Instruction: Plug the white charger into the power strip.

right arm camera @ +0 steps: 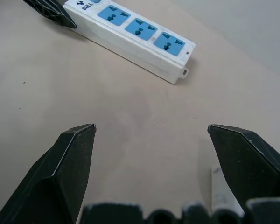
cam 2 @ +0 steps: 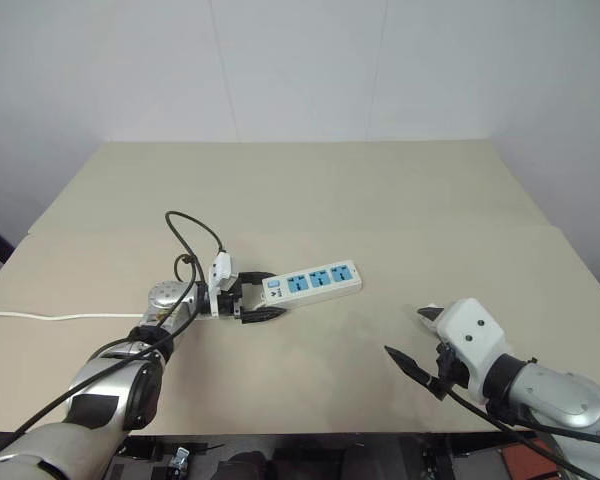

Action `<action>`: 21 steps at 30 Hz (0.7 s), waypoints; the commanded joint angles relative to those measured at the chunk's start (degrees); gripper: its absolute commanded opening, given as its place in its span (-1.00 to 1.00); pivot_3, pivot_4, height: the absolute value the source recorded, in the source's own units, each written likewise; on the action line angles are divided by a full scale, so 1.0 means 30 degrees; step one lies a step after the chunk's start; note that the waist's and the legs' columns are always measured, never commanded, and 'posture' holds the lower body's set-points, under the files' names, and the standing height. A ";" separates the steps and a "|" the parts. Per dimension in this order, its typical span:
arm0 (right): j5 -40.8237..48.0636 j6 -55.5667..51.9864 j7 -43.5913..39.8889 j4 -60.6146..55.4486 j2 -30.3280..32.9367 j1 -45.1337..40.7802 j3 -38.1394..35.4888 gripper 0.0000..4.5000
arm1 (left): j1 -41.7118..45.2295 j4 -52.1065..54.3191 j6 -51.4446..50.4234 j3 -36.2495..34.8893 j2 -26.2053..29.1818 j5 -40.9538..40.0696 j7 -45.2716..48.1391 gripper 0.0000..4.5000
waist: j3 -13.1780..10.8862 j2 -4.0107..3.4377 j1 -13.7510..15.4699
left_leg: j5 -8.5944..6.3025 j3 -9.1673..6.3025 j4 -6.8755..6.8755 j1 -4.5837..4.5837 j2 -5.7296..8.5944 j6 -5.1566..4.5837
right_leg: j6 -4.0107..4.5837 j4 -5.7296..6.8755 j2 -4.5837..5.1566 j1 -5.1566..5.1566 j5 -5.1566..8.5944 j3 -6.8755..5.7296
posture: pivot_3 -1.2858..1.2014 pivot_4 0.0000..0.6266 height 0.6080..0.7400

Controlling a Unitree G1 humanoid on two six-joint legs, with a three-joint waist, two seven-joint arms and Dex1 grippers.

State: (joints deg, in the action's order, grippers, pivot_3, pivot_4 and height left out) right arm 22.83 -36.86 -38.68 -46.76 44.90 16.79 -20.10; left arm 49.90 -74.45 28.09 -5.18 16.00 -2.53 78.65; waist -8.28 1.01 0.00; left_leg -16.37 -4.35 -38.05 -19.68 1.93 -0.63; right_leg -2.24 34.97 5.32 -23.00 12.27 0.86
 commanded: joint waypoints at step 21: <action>0.4955 -1.2258 -0.0970 0.3745 0.6364 -1.3511 0.3737 1.00 | 0.0229 0.0885 0.0447 0.1358 0.0781 0.0494 0.1514 0.45 | 0.0016 0.0003 -0.0266 | -0.0008 -0.0013 0.0002 0.0116 0.0002 -0.0012 | -0.0007 -0.0023 0.0022 0.0111 0.0009 0.0000 | 0.03 -0.52 1.00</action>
State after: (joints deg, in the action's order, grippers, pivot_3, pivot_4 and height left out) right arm 35.76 -68.27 -40.77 -37.39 62.80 -20.36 -11.22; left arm 50.27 -73.00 28.65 -1.92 17.85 -1.61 81.06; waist -8.23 1.02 -0.80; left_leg -16.40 -4.40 -37.99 -19.41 1.94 -0.68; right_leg -2.25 34.90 5.38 -22.77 12.29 0.84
